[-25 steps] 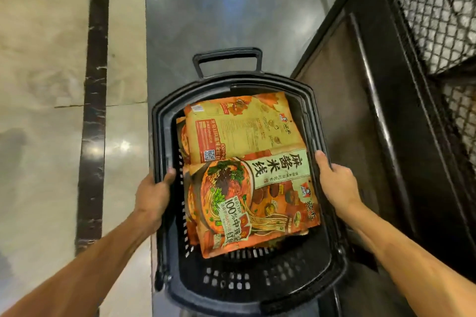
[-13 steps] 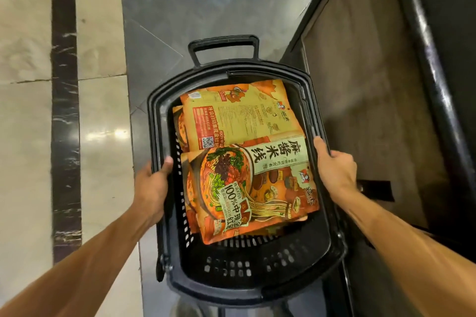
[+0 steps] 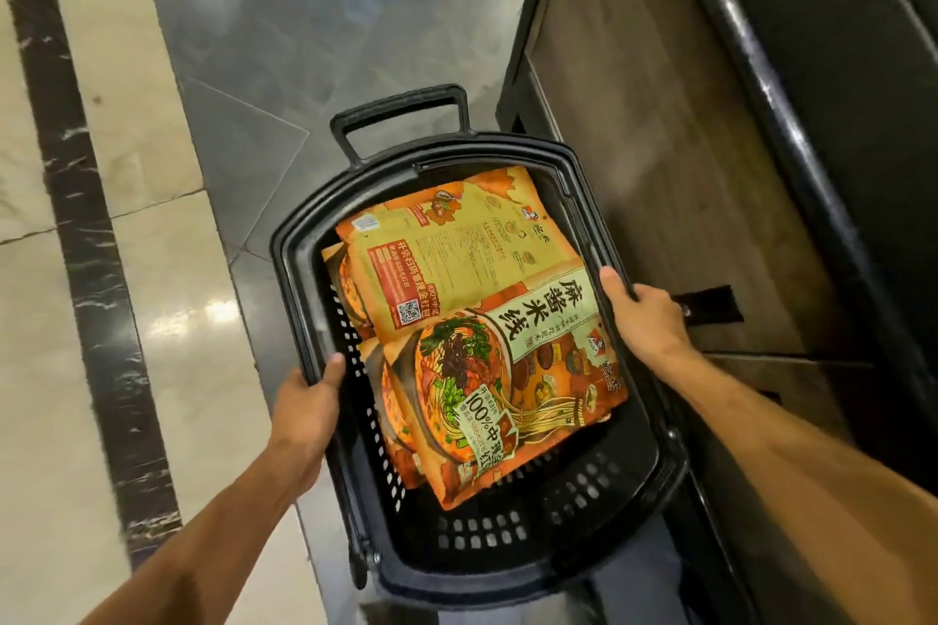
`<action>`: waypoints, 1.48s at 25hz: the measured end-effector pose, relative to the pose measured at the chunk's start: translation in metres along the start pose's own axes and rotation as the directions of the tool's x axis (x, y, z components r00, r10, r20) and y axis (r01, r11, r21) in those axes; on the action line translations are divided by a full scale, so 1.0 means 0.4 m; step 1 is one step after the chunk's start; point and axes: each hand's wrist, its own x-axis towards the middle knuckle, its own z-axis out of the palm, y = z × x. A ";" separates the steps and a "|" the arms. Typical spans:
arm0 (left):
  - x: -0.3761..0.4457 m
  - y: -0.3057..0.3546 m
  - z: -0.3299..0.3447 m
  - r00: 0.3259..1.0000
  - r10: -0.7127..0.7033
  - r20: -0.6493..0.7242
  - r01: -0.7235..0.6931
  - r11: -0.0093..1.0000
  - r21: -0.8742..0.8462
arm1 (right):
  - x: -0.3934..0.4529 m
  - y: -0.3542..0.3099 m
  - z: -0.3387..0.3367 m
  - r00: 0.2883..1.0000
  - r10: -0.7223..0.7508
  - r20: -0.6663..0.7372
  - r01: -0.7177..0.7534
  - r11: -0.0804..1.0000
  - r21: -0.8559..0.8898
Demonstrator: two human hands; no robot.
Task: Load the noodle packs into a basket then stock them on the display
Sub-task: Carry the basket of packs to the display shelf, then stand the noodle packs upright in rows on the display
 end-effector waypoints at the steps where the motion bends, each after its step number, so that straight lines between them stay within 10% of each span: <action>1: -0.012 0.004 -0.006 0.999 -0.013 0.038 0.012 1.000 0.025 | -0.020 0.008 0.001 1.000 0.023 -0.003 -0.023 1.000 -0.007; 7: -0.026 0.032 -0.007 0.984 -0.144 0.104 0.143 0.990 0.011 | -0.065 0.010 0.024 0.999 0.050 -0.017 -0.051 0.998 -0.022; 12: -0.061 0.104 -0.003 0.979 0.159 -0.127 -0.121 0.956 0.268 | -0.102 -0.002 0.000 0.998 -0.009 -0.069 0.012 0.999 0.049; 16: -0.106 0.207 -0.014 0.725 0.686 0.055 -0.526 0.501 0.687 | -0.297 0.017 0.018 0.974 0.099 -0.202 -0.043 0.964 0.263; 19: -0.115 0.292 0.059 0.538 0.718 0.442 -0.681 0.061 0.730 | -0.411 0.023 0.070 0.961 0.264 -0.080 -0.227 0.922 0.314; 23: 0.028 0.395 0.140 0.711 0.288 0.642 -0.603 -0.220 0.767 | -0.469 -0.002 0.208 0.888 0.413 0.203 -0.457 0.742 0.491; 28: 0.144 0.464 0.180 0.815 0.156 0.558 -0.578 0.163 0.799 | -0.449 -0.040 0.309 0.845 0.351 0.403 -0.507 0.289 0.812; 37: 0.012 0.456 0.155 0.744 -0.020 0.668 -0.567 0.511 0.646 | -0.462 -0.013 0.292 0.878 0.415 0.238 -0.368 0.269 0.890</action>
